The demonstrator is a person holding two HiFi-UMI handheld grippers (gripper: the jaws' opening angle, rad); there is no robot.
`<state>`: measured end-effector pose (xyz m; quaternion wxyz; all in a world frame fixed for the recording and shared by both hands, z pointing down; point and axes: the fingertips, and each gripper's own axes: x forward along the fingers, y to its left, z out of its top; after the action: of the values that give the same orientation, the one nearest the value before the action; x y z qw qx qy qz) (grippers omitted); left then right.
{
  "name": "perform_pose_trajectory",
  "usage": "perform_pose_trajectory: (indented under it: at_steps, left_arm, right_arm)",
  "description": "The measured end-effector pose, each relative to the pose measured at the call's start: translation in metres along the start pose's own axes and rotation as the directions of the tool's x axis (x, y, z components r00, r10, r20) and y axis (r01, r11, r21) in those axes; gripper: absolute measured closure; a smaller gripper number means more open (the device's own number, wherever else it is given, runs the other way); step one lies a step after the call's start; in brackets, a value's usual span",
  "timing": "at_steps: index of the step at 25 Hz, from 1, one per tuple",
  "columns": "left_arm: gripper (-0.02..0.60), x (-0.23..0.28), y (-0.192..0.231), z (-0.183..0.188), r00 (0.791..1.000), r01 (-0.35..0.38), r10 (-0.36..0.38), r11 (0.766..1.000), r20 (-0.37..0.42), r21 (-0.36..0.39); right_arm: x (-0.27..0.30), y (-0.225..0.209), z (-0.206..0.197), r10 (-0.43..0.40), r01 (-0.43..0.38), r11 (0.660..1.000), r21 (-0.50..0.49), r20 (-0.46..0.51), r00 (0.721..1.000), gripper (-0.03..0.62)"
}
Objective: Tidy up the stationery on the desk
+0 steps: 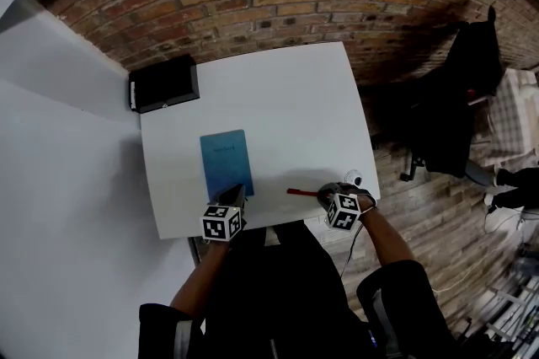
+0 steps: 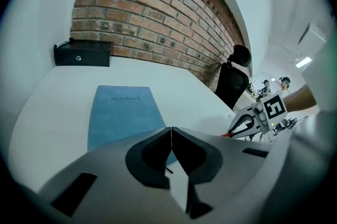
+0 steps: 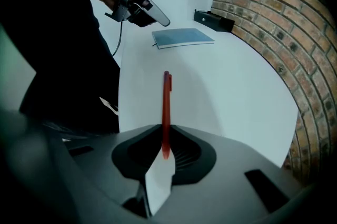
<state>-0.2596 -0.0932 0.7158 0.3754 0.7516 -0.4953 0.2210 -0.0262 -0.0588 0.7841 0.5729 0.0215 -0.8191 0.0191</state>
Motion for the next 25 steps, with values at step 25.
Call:
perform_pose_trajectory:
  at_steps: [25]
  left_arm:
    - [0.566,-0.004,0.010,0.005,1.000,0.006,-0.006,1.000,0.026,-0.019]
  right_arm:
    - [-0.016,-0.033,0.040,-0.079,0.058,0.974,0.218,0.089,0.993,0.531]
